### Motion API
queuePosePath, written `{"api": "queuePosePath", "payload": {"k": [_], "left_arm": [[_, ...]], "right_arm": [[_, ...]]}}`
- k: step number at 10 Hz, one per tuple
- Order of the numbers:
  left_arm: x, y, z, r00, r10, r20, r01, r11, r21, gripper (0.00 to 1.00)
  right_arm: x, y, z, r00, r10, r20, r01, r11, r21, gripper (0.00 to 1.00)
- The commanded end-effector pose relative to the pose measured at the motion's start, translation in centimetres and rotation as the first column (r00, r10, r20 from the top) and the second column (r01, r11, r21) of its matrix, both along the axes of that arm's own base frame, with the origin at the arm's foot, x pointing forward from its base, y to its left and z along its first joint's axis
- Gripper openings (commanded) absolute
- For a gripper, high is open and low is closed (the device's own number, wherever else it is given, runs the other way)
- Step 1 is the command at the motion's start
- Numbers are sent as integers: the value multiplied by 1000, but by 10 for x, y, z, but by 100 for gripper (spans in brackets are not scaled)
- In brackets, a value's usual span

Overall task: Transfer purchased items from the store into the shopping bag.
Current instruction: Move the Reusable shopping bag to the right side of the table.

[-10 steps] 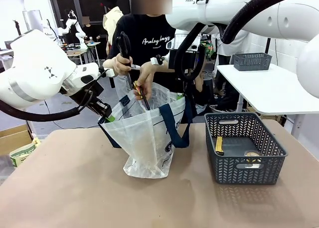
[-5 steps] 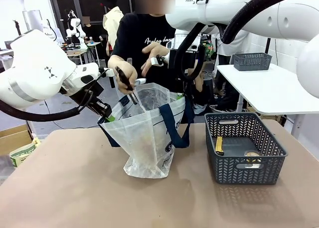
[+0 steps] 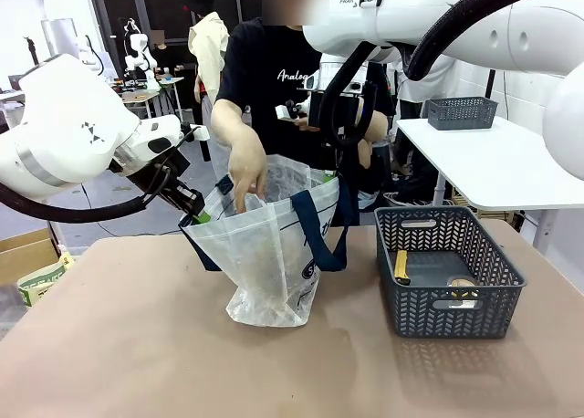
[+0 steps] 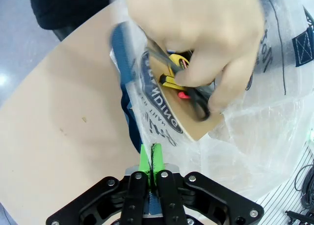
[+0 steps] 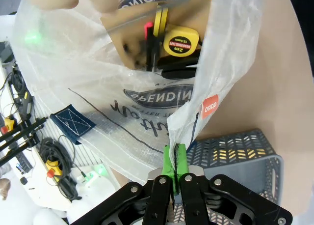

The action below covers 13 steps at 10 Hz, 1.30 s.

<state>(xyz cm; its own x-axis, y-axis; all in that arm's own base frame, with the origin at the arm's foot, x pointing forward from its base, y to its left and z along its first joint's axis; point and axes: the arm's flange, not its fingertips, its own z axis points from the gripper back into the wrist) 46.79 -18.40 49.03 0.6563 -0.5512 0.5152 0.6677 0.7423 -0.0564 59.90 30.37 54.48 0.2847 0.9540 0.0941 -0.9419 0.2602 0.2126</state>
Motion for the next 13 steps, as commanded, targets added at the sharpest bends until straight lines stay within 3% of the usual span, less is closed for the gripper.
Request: {"api": "queuePosePath", "payload": {"k": [1,10,13], "left_arm": [[0,0,0,1000,10,2,-10,1000,-4,0],[0,0,0,1000,10,2,-10,1000,-4,0],[0,0,0,1000,10,2,-10,1000,-4,0]], "right_arm": [[0,0,0,1000,0,0,0,1000,-1,0],[0,0,0,1000,0,0,0,1000,0,0],[-3,6,-1,993,-94,69,96,995,-30,0]]}}
